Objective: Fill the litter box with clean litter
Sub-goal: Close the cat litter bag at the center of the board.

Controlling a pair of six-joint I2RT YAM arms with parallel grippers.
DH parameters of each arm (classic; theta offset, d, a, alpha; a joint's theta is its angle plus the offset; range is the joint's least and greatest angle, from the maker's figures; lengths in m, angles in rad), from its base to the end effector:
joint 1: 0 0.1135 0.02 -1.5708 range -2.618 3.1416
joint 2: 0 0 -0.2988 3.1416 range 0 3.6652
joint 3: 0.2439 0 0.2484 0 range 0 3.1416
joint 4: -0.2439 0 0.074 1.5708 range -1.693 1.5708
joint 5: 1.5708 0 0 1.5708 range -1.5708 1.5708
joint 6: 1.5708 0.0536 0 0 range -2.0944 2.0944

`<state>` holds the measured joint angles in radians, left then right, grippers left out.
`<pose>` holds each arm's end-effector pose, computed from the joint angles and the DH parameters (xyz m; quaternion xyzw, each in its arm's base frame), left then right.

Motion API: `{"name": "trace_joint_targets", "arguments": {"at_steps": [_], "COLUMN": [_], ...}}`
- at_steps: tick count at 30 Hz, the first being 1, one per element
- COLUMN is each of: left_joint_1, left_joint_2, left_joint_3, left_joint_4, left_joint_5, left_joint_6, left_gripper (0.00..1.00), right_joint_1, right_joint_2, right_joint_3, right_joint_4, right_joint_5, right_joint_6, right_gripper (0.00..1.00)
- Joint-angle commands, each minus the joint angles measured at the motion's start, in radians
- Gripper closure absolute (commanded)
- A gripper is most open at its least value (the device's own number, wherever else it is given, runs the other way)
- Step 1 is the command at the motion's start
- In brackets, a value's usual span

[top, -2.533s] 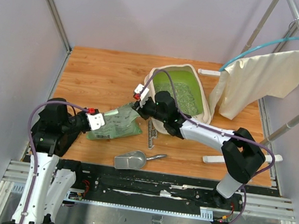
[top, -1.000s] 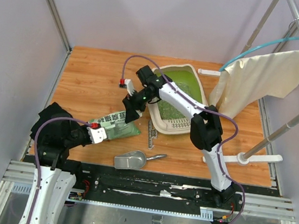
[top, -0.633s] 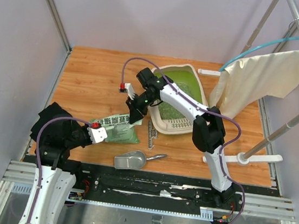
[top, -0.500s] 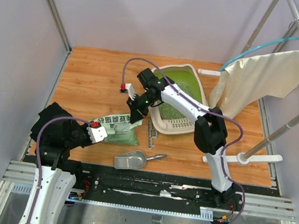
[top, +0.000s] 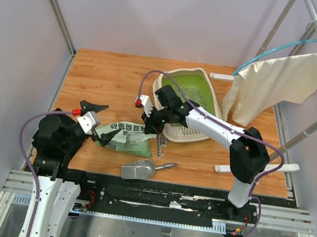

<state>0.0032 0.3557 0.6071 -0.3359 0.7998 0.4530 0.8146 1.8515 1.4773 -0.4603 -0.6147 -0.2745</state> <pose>0.0695 -0.0382 0.3262 0.4080 0.6024 -0.1383 0.6719 0.2713 0.3327 0.2811 -0.5538 0.7043 0.3635 0.2553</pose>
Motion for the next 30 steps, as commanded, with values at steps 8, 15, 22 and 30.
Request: {"name": "trace_joint_targets", "arguments": {"at_steps": [8,15,22,30], "left_joint_1": [-0.026,-0.06,-0.06,-0.088], "left_joint_2": [0.431,0.694,0.934,1.072], "left_joint_3": [-0.03,0.086,0.309,0.361], "left_joint_4": [0.318,0.245,-0.158,-0.419], "left_joint_5": [0.327,0.218,0.193,0.262], "left_joint_6": [-0.295,-0.156,0.185,0.417], "left_gripper": [0.0,0.0,0.0,0.0], "right_joint_1": [0.032,0.043,0.055,0.061], "right_joint_2": [-0.178,-0.21,-0.199,-0.215], "right_joint_3": [-0.208,-0.268,-0.283,-0.302], "right_joint_4": [0.386,0.451,0.442,0.44], "right_joint_5": [0.12,0.109,0.107,0.118], "right_joint_6": [0.033,0.036,0.034,0.028], "right_gripper": [0.99,0.99,0.99,0.99]}}
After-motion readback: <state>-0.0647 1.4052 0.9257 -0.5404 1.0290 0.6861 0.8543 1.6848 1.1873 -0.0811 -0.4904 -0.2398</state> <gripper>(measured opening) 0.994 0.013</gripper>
